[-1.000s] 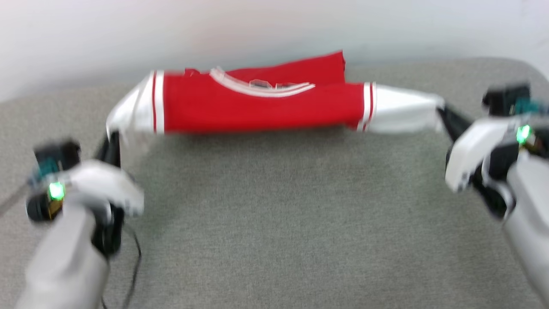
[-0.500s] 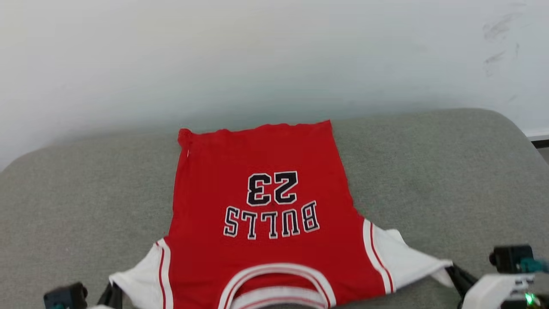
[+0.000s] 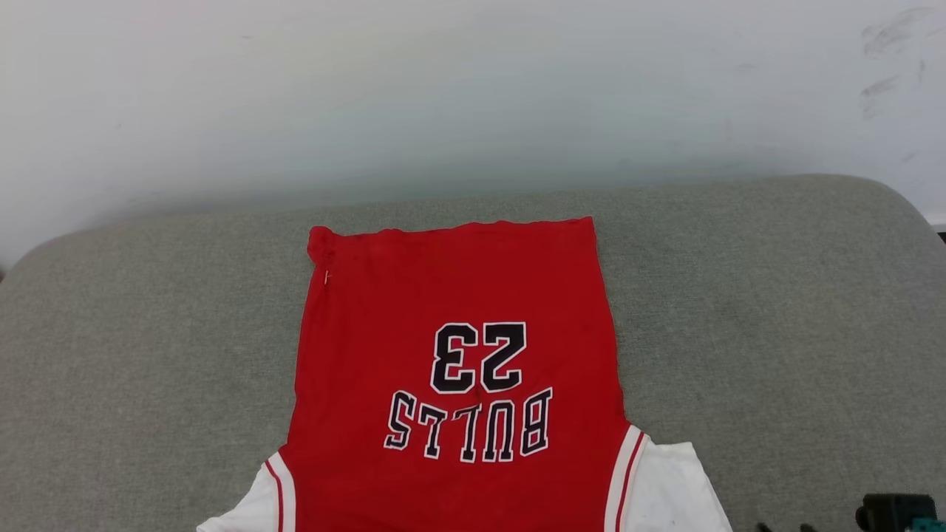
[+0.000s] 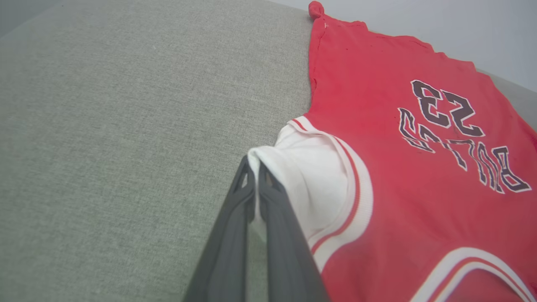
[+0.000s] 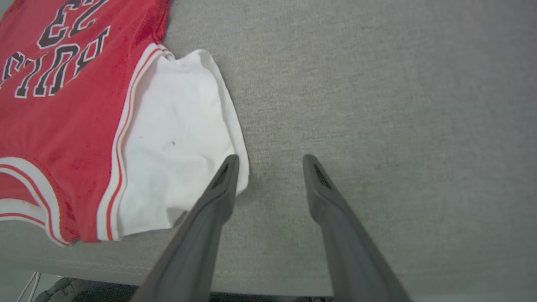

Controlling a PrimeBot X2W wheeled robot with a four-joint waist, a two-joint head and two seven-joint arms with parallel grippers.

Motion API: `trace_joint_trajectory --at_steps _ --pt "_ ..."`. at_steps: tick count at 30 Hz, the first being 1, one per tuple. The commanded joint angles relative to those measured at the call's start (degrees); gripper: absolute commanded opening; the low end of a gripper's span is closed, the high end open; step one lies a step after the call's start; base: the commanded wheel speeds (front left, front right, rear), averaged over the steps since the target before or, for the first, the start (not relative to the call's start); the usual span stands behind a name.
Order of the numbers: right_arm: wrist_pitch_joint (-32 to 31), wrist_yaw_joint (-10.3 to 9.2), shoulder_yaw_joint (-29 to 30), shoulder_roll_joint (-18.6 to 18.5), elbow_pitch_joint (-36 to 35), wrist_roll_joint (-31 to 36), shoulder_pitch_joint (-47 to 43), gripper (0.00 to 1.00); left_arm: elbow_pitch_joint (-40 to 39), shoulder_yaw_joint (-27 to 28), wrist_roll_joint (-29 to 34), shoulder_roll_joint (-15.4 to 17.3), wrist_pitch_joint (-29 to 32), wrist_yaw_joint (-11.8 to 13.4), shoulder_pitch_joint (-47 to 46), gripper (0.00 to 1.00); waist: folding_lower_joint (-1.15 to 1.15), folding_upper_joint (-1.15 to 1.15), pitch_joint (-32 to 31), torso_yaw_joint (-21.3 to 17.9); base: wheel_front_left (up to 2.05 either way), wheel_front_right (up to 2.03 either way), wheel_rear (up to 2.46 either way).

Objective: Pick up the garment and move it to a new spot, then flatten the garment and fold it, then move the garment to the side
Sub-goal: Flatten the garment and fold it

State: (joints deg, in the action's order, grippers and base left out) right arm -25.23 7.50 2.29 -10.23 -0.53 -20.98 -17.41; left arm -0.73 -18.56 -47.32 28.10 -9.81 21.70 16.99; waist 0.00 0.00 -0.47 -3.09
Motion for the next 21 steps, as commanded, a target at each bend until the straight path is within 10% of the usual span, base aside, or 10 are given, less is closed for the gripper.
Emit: trace_joint_trajectory --at_steps 1,8,21 --pt "0.65 -0.03 0.61 0.42 -1.63 0.14 2.22 1.00 -0.84 -0.23 0.58 -0.27 -0.58 0.10 -1.29 0.00 0.00 0.00 0.86 0.42 0.00 0.00 0.00" --pt "3.58 -0.02 4.02 -1.14 0.18 -1.56 15.42 1.00 -4.18 -1.28 2.72 -1.18 -1.80 0.28 -4.43 0.00 0.00 0.00 4.09 3.16 0.00 0.00 0.00" --pt "-8.27 -0.02 2.97 -7.29 27.74 -6.89 52.87 1.00 -10.53 -6.28 7.83 -4.34 -2.30 -0.77 -13.91 0.00 0.00 0.00 15.13 13.27 0.00 0.00 0.00"
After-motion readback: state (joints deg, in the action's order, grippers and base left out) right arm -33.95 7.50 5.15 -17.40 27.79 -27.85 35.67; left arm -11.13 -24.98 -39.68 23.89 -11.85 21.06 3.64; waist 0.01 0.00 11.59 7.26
